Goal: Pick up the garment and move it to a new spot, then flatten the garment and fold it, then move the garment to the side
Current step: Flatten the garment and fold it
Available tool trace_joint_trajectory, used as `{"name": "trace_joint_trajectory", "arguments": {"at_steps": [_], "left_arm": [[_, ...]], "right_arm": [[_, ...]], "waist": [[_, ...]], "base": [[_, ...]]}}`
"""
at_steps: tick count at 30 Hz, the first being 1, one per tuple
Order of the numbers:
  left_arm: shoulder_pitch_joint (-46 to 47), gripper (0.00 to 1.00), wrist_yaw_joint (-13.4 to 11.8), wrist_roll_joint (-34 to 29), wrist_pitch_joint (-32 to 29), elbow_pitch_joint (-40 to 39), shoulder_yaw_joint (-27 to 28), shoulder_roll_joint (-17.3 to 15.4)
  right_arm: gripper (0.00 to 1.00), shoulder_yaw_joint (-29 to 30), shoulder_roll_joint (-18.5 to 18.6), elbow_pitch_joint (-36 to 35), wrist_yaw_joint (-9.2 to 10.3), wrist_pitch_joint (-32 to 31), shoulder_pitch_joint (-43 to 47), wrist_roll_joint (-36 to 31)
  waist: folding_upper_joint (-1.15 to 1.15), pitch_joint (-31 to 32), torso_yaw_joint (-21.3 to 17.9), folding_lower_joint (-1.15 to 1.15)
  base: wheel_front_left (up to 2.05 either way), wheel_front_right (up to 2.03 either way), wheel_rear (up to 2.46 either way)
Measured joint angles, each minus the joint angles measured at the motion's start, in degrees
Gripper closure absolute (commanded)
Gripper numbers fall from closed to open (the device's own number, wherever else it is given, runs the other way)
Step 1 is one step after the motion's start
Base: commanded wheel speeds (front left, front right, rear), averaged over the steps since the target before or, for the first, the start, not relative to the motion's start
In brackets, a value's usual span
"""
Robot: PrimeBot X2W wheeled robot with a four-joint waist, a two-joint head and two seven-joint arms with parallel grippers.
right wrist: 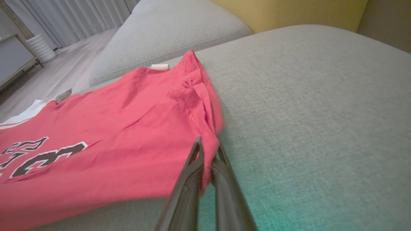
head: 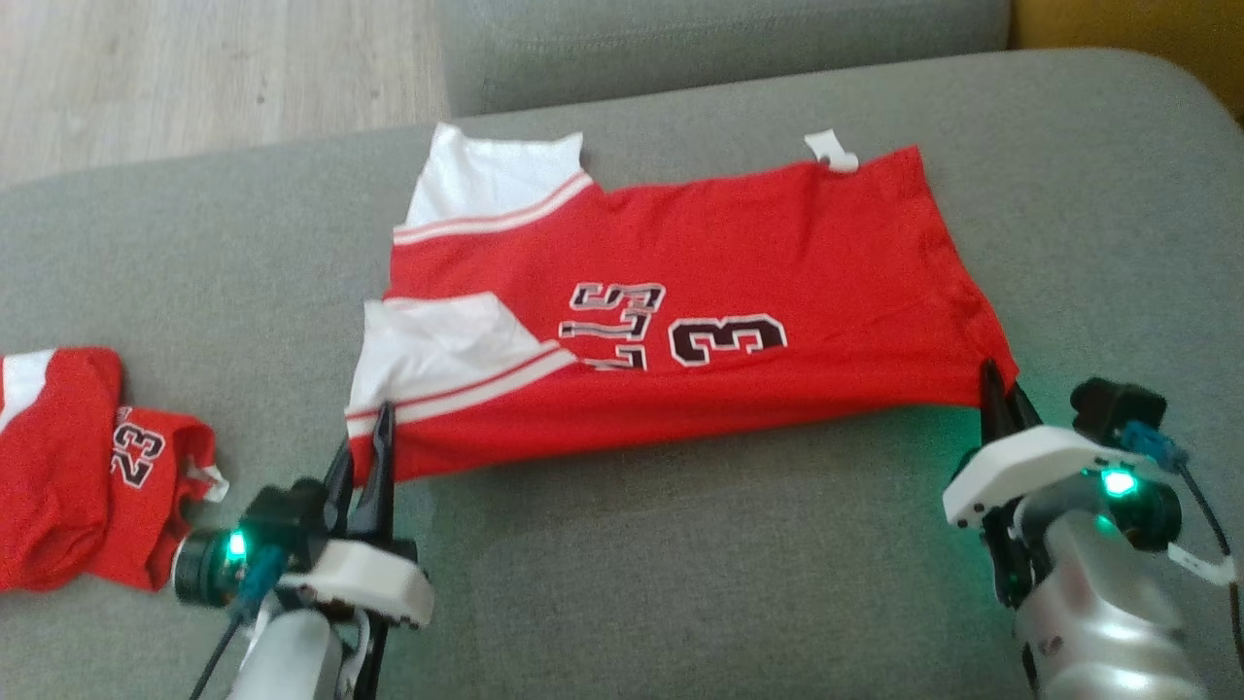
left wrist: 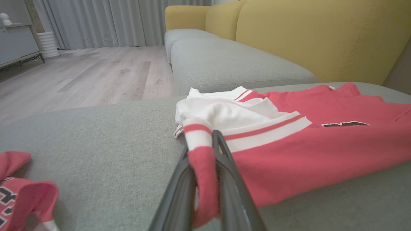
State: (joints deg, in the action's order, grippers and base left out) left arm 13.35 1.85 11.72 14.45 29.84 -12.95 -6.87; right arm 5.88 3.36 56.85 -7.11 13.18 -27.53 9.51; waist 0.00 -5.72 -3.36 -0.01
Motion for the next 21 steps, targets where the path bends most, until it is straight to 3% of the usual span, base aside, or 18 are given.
{"name": "trace_joint_trajectory", "arguments": {"at_steps": [16, 17, 18, 21], "left_arm": [[-8.78, 0.97, 0.26, 1.91, -6.09, -6.05, -1.90, -0.81], [-8.82, 0.41, -0.12, 1.91, -6.01, -6.10, -1.91, -0.81], [-8.82, 0.00, -0.53, 1.90, -5.72, -6.13, -1.89, -0.80], [-8.82, 0.00, -1.43, 1.91, -4.83, -6.16, -1.64, -0.82]], "right_arm": [[1.00, 2.21, 0.12, -18.83, 0.00, -9.80, 16.01, 4.17], [0.00, 2.16, 0.12, -19.97, 0.00, -10.29, 16.44, 4.04], [0.00, 2.21, 0.03, -21.14, 0.00, -10.68, 16.74, 4.02], [0.00, 2.71, -0.03, -24.99, 0.00, -11.20, 17.77, 4.02]], "waist": [[0.00, 2.04, -0.68, 0.00], [0.00, 2.00, -0.71, 0.00], [0.00, 1.99, -0.73, 0.00], [0.00, 2.00, -0.76, 0.00]], "base": [[0.00, 0.00, 0.00], [0.00, 0.00, 0.00], [0.00, 0.00, 0.00], [0.00, 0.00, 0.00]]}}
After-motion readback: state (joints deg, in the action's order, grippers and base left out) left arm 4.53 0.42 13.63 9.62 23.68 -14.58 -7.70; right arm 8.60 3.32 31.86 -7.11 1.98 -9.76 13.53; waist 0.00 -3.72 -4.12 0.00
